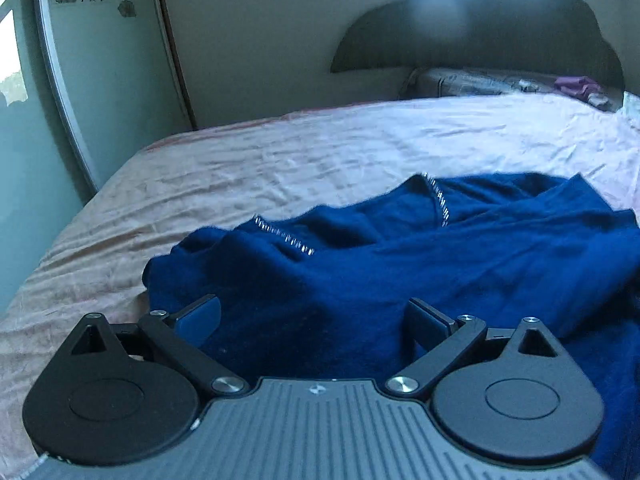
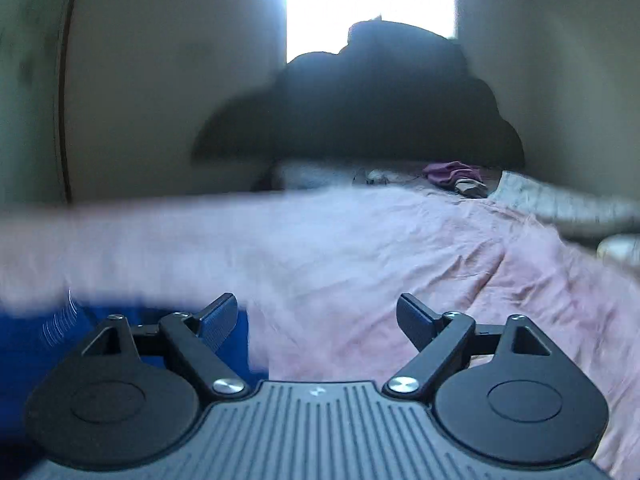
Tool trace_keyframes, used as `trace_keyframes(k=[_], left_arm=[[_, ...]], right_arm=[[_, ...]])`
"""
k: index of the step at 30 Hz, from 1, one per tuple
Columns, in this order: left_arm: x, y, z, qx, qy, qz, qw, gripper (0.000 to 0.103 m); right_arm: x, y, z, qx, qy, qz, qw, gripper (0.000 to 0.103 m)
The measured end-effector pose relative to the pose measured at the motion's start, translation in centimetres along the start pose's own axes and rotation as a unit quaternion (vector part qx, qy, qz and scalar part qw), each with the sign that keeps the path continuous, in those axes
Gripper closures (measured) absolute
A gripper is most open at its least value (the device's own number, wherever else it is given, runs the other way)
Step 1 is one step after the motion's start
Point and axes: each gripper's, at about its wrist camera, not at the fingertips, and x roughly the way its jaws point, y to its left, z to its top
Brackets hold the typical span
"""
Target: Fold small clothes
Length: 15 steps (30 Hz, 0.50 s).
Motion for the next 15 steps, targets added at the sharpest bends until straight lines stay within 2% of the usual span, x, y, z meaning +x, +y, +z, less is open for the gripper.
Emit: trace_keyframes(k=[1,3,5,6,8,11,13,15], left_arm=[[-0.2,-0.1,0.0,-0.001,-0.006,0.002,1.0000,0.003],[0.0,-0.2,0.1,0.001,-0.007,0.004,1.0000,0.003],[0.2,-0.2,-0.1,0.001,0.004,0.006,1.0000,0.003],[0.3,0.0,-0.3,-0.004,0.011,0.006,0.9999,0.003],[0.4,0.6,-0.8,-0.018,0.022,0.002,0.9996,0.003],[0.5,1.6,-1.3,-0.044,0.034,-0.002,0.9984,0.003],[0.5,1.7,-1.5,-0.050,0.036,-0.005,0.9981,0.003],[0.6,1.5,-1.6,-0.047,0.036,-0.001,0.9982,0.003]], right_arm=[[-0.5,-0.5,0.2,0.020,0.000,0.047,0.999,0.015],[-0.1,0.3,0.3,0.018,0.043,0.156,0.987,0.016],[0.9,2.4,-0.5,-0.015,0.102,0.234,0.967,0.016],[1.3,3.2,-1.0,-0.030,0.123,0.251,0.960,0.016],[2.5,4.3,-2.3,-0.055,0.161,0.237,0.957,0.016],[2.8,3.6,-2.7,-0.038,0.167,0.180,0.969,0.016],[1.6,2.7,-2.1,-0.010,0.150,0.191,0.970,0.016],[1.2,2.4,-1.7,-0.008,0.145,0.216,0.966,0.014]])
